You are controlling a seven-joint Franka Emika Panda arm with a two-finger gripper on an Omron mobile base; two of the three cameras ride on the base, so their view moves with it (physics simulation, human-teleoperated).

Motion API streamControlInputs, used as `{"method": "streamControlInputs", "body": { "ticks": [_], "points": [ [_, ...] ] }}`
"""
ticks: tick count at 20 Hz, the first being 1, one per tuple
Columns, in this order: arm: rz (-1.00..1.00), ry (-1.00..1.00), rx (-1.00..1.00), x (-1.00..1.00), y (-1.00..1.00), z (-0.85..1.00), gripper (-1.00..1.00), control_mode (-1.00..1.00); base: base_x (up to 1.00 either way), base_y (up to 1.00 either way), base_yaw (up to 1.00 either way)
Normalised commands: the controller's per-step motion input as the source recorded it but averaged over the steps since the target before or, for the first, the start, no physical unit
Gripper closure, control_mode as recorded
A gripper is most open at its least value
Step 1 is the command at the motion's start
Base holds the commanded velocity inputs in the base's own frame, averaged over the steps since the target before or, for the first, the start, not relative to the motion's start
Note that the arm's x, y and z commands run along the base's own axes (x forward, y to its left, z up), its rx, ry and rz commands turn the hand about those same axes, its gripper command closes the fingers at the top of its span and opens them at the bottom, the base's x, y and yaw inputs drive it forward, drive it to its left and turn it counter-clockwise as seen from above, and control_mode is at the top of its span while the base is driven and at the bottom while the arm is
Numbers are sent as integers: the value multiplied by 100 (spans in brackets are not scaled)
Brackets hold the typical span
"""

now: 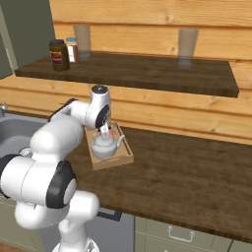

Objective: Pick the kettle from the counter and place it on the tray. Then pick the mug from the cabinet and place it on the tray. Then close the cabinet doors.

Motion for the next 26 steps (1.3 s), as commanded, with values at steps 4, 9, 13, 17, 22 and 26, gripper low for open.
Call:
{"method": "streamControlInputs", "body": {
  "ticks": [4,9,13,17,22,26],
  "points": [
    [2,-25,0,-9,10,37,-100,-100,0,0,0],
    [0,-8,0,-52,2,7,-100,-100,0,0,0],
    [0,-1,1,-77,0,22,-100,-100,0,0,0],
    [0,0,1,-66,0,48,-100,-100,0,0,0],
    [0,0,6,-69,8,38,-100,-100,0,0,0],
    [-8,6,12,-73,20,26,-100,-100,0,0,0]
  ]
}}
